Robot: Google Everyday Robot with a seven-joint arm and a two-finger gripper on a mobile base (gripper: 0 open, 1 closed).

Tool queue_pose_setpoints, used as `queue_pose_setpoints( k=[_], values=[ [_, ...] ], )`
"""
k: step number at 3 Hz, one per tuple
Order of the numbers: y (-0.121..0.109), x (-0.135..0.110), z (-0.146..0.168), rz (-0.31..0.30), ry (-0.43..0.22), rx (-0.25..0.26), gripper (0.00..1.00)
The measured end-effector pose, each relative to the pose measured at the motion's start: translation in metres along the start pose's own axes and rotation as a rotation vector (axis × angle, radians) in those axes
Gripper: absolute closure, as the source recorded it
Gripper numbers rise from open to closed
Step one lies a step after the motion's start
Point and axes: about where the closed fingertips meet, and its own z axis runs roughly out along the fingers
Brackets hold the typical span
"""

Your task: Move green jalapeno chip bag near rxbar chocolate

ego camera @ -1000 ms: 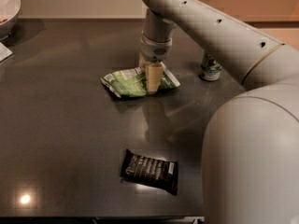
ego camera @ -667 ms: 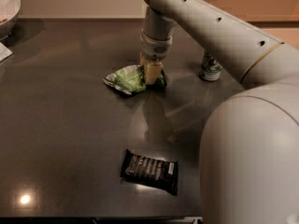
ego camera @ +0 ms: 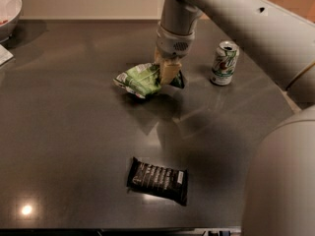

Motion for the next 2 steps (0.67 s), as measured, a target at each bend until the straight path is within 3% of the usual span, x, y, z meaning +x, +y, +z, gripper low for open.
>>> queue_pose_setpoints(
  k=[2],
  values=[
    [0.084,0.002,-0.042,0.002,-0.048,-0.014,1.0]
  ],
)
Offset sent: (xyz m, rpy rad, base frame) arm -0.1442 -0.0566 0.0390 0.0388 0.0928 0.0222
